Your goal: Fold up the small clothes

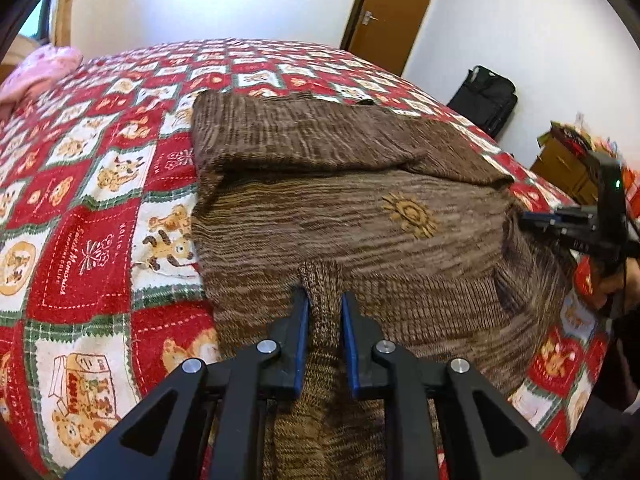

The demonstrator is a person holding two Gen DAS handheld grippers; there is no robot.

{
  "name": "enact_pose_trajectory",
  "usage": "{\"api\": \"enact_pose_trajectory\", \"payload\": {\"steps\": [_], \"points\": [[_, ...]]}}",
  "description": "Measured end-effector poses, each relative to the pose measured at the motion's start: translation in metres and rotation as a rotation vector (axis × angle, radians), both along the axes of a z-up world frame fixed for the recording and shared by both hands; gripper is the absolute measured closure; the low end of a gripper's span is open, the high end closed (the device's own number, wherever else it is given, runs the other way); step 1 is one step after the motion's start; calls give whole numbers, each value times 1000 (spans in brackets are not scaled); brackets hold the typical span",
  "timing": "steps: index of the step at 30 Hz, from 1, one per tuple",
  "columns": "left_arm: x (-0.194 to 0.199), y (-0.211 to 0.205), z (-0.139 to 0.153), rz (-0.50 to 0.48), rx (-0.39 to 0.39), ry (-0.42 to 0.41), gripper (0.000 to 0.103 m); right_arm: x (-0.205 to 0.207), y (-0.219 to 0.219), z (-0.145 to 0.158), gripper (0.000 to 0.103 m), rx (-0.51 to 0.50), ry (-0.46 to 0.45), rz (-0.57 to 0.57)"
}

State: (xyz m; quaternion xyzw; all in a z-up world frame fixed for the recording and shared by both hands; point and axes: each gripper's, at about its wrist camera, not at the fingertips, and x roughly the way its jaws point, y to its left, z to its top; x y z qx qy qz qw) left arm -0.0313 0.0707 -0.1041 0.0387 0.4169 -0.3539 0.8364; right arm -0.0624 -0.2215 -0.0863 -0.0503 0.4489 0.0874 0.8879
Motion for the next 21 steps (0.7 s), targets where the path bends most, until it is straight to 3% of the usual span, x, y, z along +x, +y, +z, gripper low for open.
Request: {"api": "enact_pose_trajectory", "payload": {"steps": [6,7,9,15,21], "points": [[2,4,0,27,-31,10,87,-26,-9,16,92,62,-65,-57],[2,4,1,32,-38,8,92,-29,-11,19,92,75,-76,-69],[2,4,5,40,-51,4,94,-31,-14,24,93,106,-89,-89],[-7,3,35,34,-62,-68,95,-29,-17,48,93,133,-135,-94],[7,15,63,111,-127,-98,95,-22,-23,82,93,158,-226,-118]]}}
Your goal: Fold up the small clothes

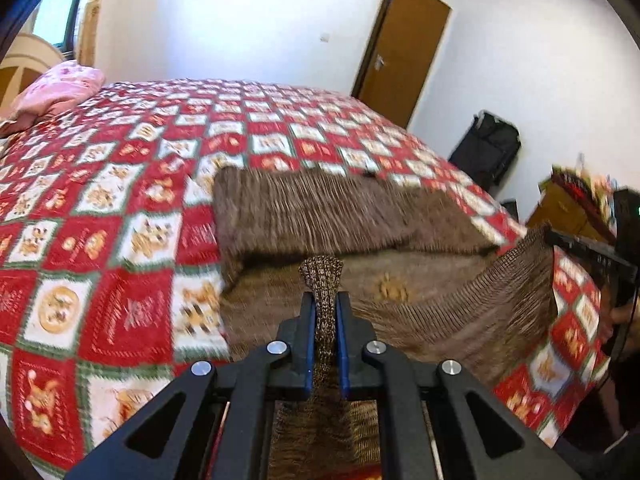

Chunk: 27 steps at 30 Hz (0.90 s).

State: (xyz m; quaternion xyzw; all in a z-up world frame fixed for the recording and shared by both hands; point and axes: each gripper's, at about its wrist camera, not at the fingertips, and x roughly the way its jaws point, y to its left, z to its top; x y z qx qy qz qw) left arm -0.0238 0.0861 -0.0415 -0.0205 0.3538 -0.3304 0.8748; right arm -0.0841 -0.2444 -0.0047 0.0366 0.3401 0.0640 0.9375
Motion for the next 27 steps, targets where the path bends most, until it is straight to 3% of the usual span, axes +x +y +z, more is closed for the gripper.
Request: {"api": "enact_pose_trajectory", "payload": {"steps": [9,16,21,27], "points": [[57,-4,33,108,-14,-80,95,47,-3,26,93,-90,-67,-23],[122,-24,33,187,-19,-45,95,116,-17,27,93,-123,-63,-88],[166,-40,24,240,-8,-17,95,168,-19,10,94,-170,-35,-126],[207,-70,-11,282,79,10,95,216,-35,-33,94,-124,38,-188]]}}
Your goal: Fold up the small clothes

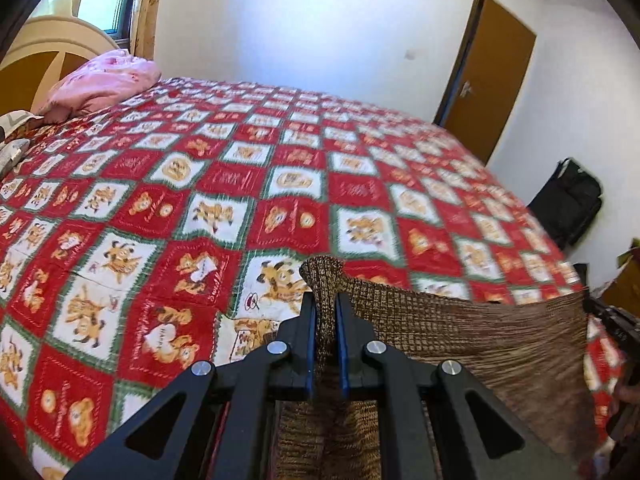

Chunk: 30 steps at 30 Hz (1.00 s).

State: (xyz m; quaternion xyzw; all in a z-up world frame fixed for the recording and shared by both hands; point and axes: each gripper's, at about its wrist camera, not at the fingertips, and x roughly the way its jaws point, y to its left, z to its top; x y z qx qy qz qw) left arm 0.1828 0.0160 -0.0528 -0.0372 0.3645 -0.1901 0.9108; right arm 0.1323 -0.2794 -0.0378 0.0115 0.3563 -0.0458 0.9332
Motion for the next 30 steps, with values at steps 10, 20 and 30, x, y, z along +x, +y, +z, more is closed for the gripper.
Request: {"api": "enact_pose_trajectory", "payload": {"steps": [10,20,30], "points": [[19,-9,-45,53,54,93,93,30,-5,-53,94,-67,71,-31],[23,3,-39,66,80,161,74,34,-37,-51,88,94,104,-36],[-67,51,5,43,83,68,53,-97,-13,6,67,99,-21,-27]]}}
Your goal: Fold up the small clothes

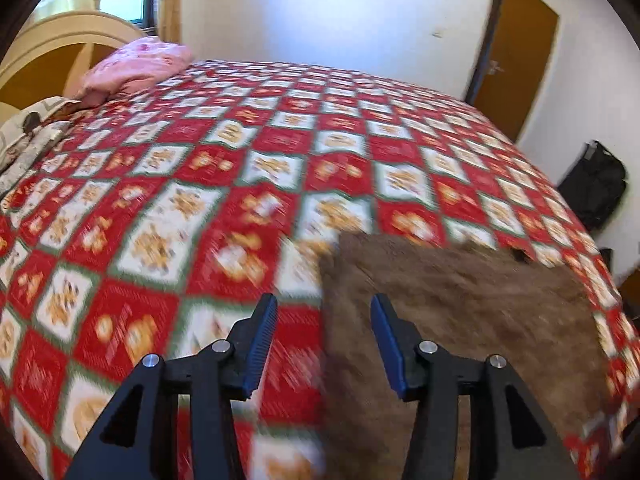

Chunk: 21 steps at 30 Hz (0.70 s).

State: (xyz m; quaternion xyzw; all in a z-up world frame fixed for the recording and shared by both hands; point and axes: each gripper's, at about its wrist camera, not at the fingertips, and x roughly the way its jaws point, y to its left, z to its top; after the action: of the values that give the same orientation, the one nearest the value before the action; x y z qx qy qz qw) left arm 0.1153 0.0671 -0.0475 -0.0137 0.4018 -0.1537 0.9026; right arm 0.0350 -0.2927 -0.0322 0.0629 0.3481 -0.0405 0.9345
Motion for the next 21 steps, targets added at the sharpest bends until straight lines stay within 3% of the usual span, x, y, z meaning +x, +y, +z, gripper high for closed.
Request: {"api": "enact_pose_trajectory", "payload": {"steps": [3,5,11,13,16,21], "points": [[-35,-11,-1,-37,25,-25,53,-24,31,-18,68,11,54,87],[-55,-22,-6,-60,81,-46,53,-32,44,-30,69,-12,87,108],[-73,-26,-39,-37,134,-4,53,-35,41,-69,69,-26,194,90],[-73,-24,-50,-22,151,15,53,-39,36,-71,69,-3,155,92],[-82,-20,-47,-10,180,-22,53,-41,36,-73,69,4,137,89],[-101,37,-29,107,13,-37,51,-48,38,-74,68,-3,112,83]]}}
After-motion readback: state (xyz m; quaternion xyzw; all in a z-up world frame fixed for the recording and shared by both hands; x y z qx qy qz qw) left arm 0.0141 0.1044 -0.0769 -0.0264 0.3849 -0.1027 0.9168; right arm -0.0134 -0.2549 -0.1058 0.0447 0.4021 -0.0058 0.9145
